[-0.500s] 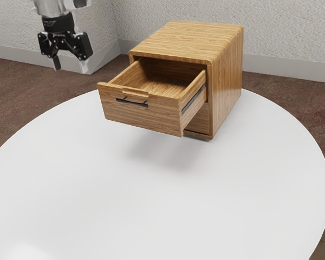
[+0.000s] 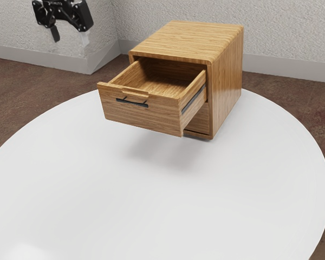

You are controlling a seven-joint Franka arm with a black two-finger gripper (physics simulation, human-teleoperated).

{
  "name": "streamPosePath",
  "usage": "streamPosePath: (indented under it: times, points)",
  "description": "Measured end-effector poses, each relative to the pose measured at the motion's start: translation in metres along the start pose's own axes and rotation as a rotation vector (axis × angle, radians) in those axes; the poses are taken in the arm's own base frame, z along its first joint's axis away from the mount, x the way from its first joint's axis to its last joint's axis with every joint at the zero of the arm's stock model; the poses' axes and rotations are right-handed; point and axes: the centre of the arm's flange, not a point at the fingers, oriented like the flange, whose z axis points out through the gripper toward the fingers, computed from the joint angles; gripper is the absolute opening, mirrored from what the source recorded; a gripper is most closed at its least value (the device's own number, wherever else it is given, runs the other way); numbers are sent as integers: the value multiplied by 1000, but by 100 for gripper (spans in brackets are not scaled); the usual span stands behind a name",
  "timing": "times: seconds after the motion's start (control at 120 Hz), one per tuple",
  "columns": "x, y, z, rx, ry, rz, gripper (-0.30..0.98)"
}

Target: Push the drawer handle with one arm to close the drawer

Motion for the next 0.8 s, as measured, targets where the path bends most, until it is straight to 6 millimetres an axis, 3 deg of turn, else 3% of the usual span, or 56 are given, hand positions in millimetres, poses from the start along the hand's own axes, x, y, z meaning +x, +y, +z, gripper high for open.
streamPosePath:
  times: [0.058, 0.117, 0.267, 0.3, 0.333, 0.367, 0.425, 0.508, 0.6, 0.708, 0.8]
  points:
    - [-11, 29, -15, -8, 18, 46, 69]
    - [-15, 40, -19, -15, 16, 59, 68]
    - [-15, 23, -5, -15, -41, -7, 69]
    - [-26, 17, 2, 3, -63, -36, 69]
    - [-53, 9, 7, 34, -80, -82, 69]
    - [-76, 10, 18, 50, -96, -106, 69]
    - [-112, 12, 56, 51, -137, -129, 69]
    - [-137, -13, 110, 7, -170, -188, 68]
    - [-142, -6, 144, -10, -150, -169, 57]
    - [-133, 18, 152, -5, -82, -103, 31]
    - [-116, 23, 165, -13, -57, -69, 14]
